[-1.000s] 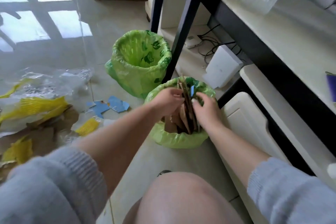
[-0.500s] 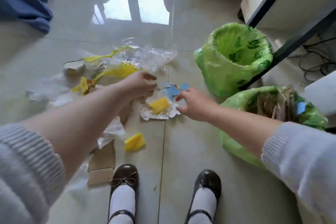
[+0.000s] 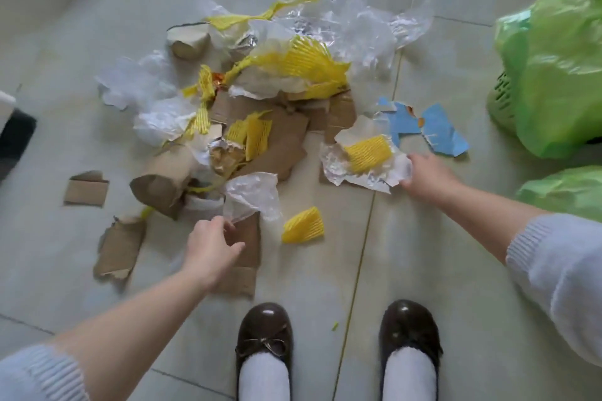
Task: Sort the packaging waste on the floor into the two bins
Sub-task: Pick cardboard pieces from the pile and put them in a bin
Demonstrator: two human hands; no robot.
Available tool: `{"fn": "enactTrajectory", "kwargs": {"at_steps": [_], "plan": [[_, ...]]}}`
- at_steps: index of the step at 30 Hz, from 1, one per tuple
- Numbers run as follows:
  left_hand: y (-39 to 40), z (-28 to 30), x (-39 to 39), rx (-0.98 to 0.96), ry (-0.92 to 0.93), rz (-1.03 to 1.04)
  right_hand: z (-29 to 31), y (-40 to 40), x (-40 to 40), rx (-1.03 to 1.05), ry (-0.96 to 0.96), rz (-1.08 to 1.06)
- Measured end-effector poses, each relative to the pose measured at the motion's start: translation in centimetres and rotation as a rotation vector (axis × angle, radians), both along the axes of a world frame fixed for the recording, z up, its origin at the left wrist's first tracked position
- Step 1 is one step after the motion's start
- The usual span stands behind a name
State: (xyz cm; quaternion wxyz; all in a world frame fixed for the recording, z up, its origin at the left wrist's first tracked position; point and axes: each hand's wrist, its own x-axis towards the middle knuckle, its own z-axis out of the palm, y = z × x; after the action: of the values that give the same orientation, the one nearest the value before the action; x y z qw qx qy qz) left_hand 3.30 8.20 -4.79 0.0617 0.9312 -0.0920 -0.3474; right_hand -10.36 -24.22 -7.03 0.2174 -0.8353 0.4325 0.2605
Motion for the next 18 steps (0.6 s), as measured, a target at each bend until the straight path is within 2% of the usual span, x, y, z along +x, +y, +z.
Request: {"fn": "enactTrajectory", "kwargs": {"at_steps": [4, 8, 12, 16, 18], "plan": [[0.5, -1.9, -1.8, 0.047, 0.009, 0.136, -1.0, -0.4, 0.4, -0.107, -0.009, -0.036], [-0.5, -2.9, -1.6, 0.040, -0.028, 0.080, -1.3, 0.1, 0.7, -0.139, -0.031, -0.138], [-0.8, -3.6, -0.9, -0.012, 0.024, 0.182, -1.8, 0.7, 0.5, -0.018, -0.058, -0.245], [-0.5, -3.3, -1.0, -0.043, 0.020, 0.181, -1.3, 0.7, 0.5, 0.118, -0.164, -0.263], [-0.8, -2.9, -0.9, -0.118, 0.021, 0.208, -0.4, 0.9, 0.2, 0.132, -0.201, -0.259]]}}
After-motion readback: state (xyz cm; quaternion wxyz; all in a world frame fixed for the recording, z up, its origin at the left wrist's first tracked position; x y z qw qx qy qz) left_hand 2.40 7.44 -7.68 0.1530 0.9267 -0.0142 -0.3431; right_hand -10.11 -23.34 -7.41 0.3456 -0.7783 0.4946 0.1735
